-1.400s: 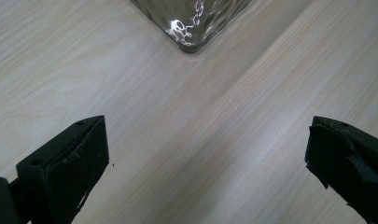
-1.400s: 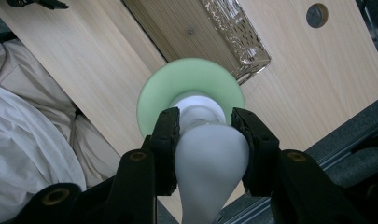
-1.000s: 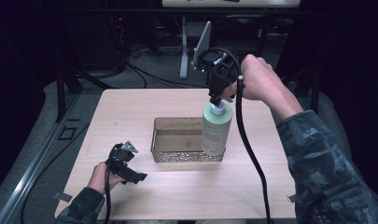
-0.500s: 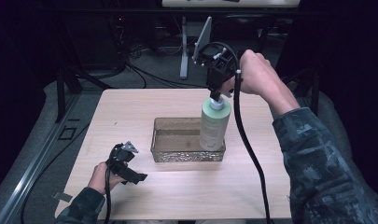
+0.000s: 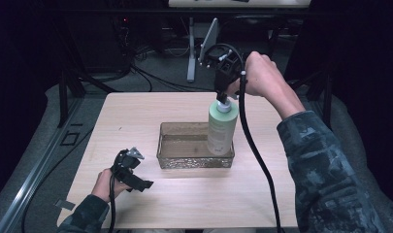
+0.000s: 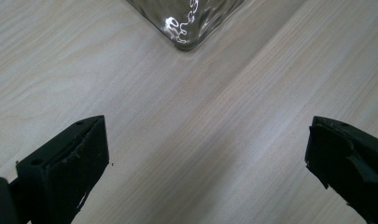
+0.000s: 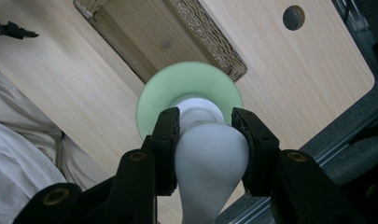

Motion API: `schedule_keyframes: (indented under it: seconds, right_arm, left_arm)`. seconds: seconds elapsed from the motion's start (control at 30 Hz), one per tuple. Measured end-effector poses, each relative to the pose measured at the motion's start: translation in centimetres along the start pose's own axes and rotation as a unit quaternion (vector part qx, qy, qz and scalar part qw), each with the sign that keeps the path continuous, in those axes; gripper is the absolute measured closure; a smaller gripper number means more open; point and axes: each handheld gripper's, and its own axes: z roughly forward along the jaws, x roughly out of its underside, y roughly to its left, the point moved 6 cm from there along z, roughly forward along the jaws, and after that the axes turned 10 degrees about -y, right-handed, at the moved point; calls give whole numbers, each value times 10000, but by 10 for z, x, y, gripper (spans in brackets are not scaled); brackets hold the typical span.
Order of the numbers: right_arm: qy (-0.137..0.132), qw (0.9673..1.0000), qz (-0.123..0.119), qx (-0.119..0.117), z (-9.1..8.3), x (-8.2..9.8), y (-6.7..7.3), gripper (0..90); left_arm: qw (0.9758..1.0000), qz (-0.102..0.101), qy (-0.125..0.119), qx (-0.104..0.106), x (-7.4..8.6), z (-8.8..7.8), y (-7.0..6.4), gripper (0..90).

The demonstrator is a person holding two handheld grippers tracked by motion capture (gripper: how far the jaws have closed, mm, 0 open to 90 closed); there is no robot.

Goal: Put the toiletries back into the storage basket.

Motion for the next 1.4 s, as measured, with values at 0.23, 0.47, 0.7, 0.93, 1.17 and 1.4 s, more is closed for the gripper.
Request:
schedule_keyframes:
  seconds: [0.23,0.47,0.7,0.93,1.17,1.4]
  right_arm:
    - [-14,10000,56,28,10,-2,-5,630]
    - [32,10000,72,19,22,-2,-7,630]
    - [14,10000,97,-1,28,-1,-10,630]
    - [71,9999,124,-17,39,5,-10,630]
    - [86,9998,147,-78,49,10,-11,630]
    - [143,9997,164,-111,57,16,-10,630]
  left_arm:
    - [10000,-15,-15,-2,0,0,0,0]
    - [10000,-14,-19,6,0,0,0,0]
    - [10000,-13,-26,6,-1,0,0,0]
    - [10000,-11,-41,-12,-1,0,-1,0]
    - [10000,3,-33,-10,-1,0,-1,0]
    - [10000,6,-17,-3,-1,0,0,0]
